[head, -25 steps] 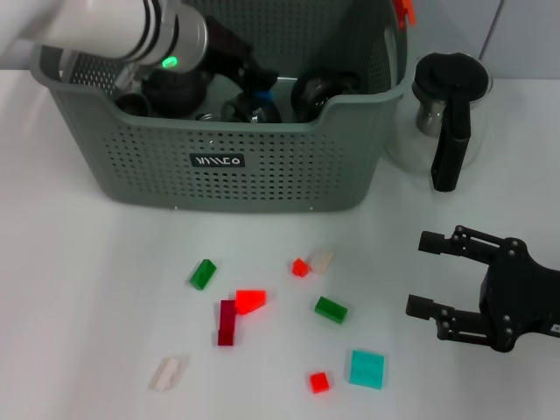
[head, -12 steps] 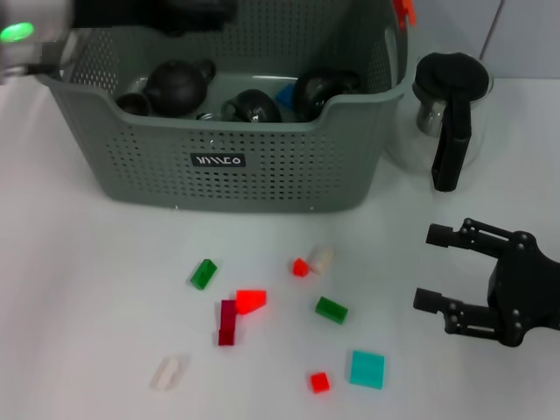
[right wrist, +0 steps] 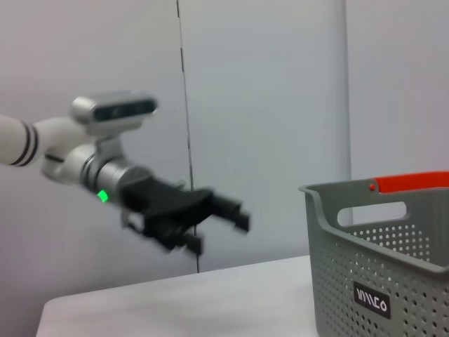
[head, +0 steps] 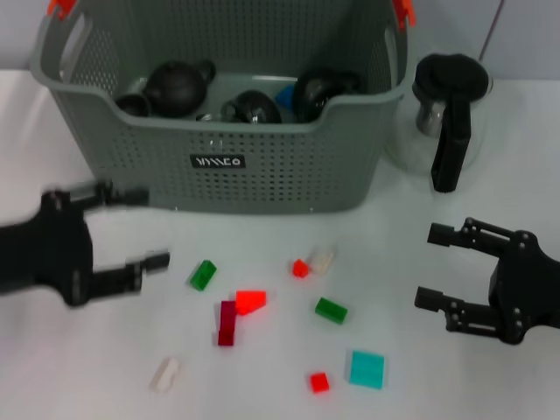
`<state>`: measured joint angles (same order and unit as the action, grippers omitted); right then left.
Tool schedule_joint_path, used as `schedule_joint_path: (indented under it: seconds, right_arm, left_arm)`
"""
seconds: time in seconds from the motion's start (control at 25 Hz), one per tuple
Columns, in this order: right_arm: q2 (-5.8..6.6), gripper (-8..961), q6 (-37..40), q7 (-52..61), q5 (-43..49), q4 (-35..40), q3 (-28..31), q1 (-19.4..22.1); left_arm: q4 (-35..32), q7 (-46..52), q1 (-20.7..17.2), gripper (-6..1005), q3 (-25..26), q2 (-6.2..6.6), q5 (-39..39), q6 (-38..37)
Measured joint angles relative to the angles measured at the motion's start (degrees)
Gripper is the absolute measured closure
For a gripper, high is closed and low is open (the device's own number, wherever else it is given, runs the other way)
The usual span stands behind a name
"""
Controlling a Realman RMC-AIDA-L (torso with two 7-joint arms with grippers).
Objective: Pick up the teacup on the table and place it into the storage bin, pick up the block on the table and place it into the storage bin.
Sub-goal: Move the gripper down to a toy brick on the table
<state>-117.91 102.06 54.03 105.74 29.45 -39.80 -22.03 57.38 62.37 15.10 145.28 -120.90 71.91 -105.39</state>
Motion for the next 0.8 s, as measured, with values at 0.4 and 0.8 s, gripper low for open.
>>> schedule_joint_path:
  seconds: [0.4,0.8]
  right_arm:
    - [0.01,130,-0.25,0.07,0.27,-0.32,-0.02,-0.03]
    - [0.17,130,-0.37,-0.01,0.29,-0.53,-0.01,0.55]
  left_arm:
    - [-1.40,0.40,-0.01,267,0.21,-0.86,-16.14,3.79]
    - [-2.82,0.52,-0.31,269,0.35,-2.58,-23.16,7.13]
